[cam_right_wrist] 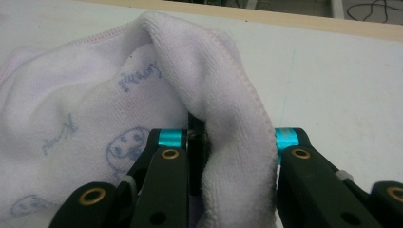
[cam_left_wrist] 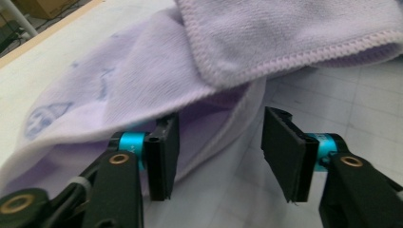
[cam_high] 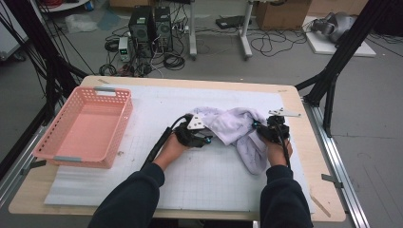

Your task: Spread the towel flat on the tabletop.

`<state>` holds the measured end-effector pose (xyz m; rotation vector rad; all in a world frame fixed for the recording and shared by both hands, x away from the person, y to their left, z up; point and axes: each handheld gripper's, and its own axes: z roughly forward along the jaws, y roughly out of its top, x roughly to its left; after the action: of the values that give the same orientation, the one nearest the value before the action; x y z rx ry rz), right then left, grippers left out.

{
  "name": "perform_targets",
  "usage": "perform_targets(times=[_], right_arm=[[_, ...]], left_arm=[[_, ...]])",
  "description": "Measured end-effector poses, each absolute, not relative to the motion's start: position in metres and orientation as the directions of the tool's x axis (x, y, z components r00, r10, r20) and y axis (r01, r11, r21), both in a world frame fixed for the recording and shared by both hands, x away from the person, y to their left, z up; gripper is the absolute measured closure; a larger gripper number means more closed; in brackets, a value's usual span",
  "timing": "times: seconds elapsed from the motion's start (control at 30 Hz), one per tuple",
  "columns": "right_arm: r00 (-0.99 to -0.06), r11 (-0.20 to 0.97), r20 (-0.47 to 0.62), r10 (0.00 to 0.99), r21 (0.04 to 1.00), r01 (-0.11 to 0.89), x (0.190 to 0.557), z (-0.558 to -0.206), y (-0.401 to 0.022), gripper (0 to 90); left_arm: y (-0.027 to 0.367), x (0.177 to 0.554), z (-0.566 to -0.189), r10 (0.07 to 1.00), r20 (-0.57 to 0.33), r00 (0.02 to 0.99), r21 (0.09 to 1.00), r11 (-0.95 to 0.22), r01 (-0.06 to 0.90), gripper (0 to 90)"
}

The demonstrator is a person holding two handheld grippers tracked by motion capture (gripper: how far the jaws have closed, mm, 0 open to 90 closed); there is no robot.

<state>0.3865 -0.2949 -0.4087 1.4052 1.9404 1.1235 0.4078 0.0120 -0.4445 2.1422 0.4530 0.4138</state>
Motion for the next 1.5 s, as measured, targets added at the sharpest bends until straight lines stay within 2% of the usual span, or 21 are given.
perform_targets(times=[0.07, 0.13, 0.2, 0.47, 0.6, 0.77, 0.87, 1.0, 1.1, 1.2, 1.33, 1.43, 1.47, 1.5], right_arm=[[-0.349, 0.126, 0.081, 0.933, 0.839, 0.530, 0.386, -0.408, -0.295, 74.2], [-0.355, 0.129, 0.081, 0.931, 0.839, 0.529, 0.385, -0.408, -0.295, 74.3], [-0.362, 0.136, 0.076, 0.929, 0.840, 0.525, 0.385, -0.407, -0.295, 74.3], [-0.379, 0.162, 0.053, 0.924, 0.844, 0.512, 0.382, -0.404, -0.289, 74.8], [-0.412, 0.181, 0.052, 0.910, 0.843, 0.506, 0.381, -0.402, -0.281, 75.2], [-0.519, 0.267, 0.021, 0.854, 0.839, 0.474, 0.375, -0.392, -0.259, 75.4], [-0.586, 0.314, 0.018, 0.810, 0.830, 0.461, 0.374, -0.385, -0.248, 75.5], [-0.669, 0.352, 0.045, 0.742, 0.823, 0.445, 0.378, -0.379, -0.236, 75.7], [-0.696, 0.375, 0.054, 0.716, 0.812, 0.448, 0.385, -0.379, -0.229, 75.7], [-0.696, 0.380, 0.061, 0.715, 0.802, 0.461, 0.396, -0.383, -0.226, 75.7], [-0.654, 0.377, 0.036, 0.756, 0.792, 0.479, 0.415, -0.387, -0.223, 75.9], [-0.607, 0.370, 0.001, 0.794, 0.791, 0.486, 0.426, -0.389, -0.221, 75.8], [-0.585, 0.359, -0.002, 0.811, 0.791, 0.495, 0.429, -0.390, -0.221, 75.8], [-0.540, 0.341, -0.006, 0.841, 0.782, 0.522, 0.433, -0.392, -0.222, 75.7]], left_arm=[[0.007, 0.408, -0.445, 0.452, 0.099, 0.887, 0.806, -0.559, 0.195, 62.3], [0.005, 0.406, -0.448, 0.436, 0.083, 0.896, 0.781, -0.587, 0.213, 80.7], [0.009, 0.403, -0.447, 0.442, 0.058, 0.895, 0.782, -0.578, 0.235, 87.0], [0.058, 0.385, -0.426, 0.431, -0.031, 0.902, 0.839, -0.479, 0.258, 87.7], [0.087, 0.366, -0.415, 0.407, -0.041, 0.912, 0.870, -0.434, 0.233, 87.8], [0.117, 0.337, -0.407, 0.347, -0.039, 0.937, 0.877, -0.438, 0.198, 87.6], [0.135, 0.321, -0.403, 0.320, -0.060, 0.945, 0.896, -0.401, 0.193, 87.7], [0.155, 0.304, -0.395, 0.259, -0.111, 0.960, 0.930, -0.313, 0.192, 87.7], [0.170, 0.295, -0.389, 0.208, -0.132, 0.969, 0.951, -0.247, 0.183, 87.8], [0.178, 0.298, -0.388, 0.266, -0.130, 0.955, 0.956, -0.221, 0.192, 87.7], [0.176, 0.315, -0.392, 0.426, -0.131, 0.895, 0.949, -0.208, 0.237, 87.6], [0.168, 0.330, -0.397, 0.607, -0.100, 0.788, 0.930, -0.225, 0.292, 87.3], [0.164, 0.335, -0.401, 0.678, -0.062, 0.733, 0.913, -0.258, 0.316, 86.7], [0.162, 0.338, -0.403, 0.711, -0.053, 0.702, 0.905, -0.263, 0.334, 80.7]])
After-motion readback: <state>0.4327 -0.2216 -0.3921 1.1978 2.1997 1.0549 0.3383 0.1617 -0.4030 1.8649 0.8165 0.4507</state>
